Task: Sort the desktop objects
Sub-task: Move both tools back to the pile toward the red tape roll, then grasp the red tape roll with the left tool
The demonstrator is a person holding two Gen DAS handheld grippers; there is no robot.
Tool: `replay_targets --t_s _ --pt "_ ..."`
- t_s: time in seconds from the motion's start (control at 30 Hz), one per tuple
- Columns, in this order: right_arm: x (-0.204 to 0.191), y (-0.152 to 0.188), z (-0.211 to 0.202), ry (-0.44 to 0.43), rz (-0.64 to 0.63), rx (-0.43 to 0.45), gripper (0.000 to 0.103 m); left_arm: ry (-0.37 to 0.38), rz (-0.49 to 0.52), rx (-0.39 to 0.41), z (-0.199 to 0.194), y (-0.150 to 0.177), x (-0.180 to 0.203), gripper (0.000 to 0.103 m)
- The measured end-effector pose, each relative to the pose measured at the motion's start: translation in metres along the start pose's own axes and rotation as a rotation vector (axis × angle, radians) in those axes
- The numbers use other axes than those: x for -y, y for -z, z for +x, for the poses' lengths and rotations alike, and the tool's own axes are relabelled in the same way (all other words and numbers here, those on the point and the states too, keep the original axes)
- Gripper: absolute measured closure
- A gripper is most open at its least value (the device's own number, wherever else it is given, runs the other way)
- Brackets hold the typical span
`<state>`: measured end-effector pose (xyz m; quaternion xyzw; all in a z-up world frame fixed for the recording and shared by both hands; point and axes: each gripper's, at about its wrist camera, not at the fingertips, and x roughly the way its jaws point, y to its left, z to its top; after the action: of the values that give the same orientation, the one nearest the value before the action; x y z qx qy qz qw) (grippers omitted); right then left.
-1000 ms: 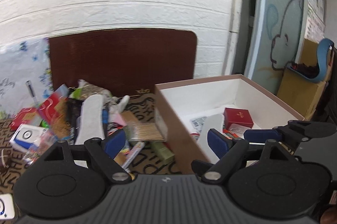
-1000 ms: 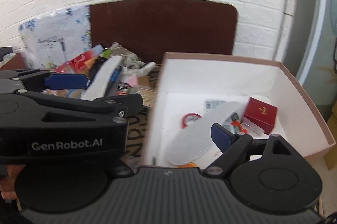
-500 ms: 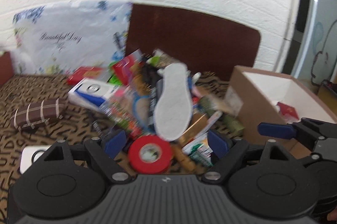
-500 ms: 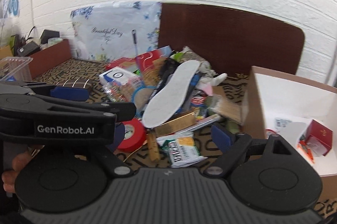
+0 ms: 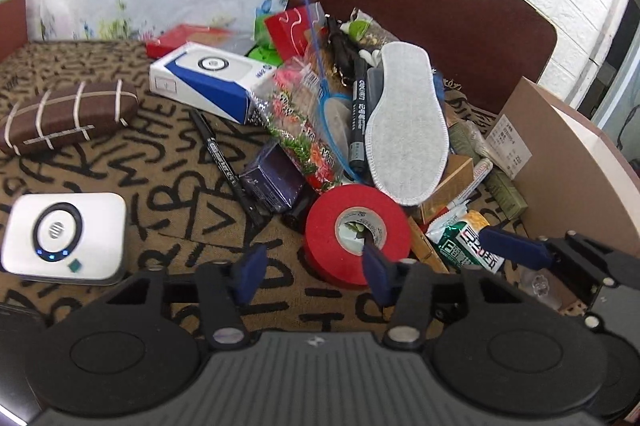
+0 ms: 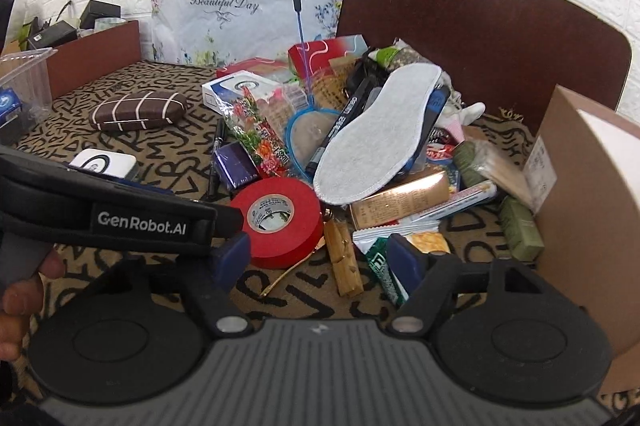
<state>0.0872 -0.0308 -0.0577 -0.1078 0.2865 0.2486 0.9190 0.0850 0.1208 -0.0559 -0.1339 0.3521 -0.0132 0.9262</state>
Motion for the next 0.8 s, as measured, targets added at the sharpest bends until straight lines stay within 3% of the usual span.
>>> replay_targets --t_s 0.17,0.23,0.3,0.6,0.8 --pt "0.001 -0.003 0.014 -0.008 0.005 0.001 0.048 0.032 -0.021 -0.015 0.012 -0.007 -0.002 0.065" --pt "0.001 -0.004 0.018 -0.028 0.010 0.000 0.061 0.048 -0.030 -0.026 0.016 -0.009 -0.003 0.070" --pt "0.000 -0.006 0.023 -0.040 0.016 -0.009 0.065 0.048 -0.039 -0.035 0.021 -0.011 -0.004 0.070" --pt "-0.006 -0.010 0.034 -0.045 -0.002 -0.031 0.078 0.059 -0.050 -0.050 0.029 -0.015 -0.003 0.077" --pt "-0.005 -0.014 0.037 -0.047 -0.002 -0.056 0.078 0.050 -0.053 -0.041 0.033 -0.016 -0.004 0.077"
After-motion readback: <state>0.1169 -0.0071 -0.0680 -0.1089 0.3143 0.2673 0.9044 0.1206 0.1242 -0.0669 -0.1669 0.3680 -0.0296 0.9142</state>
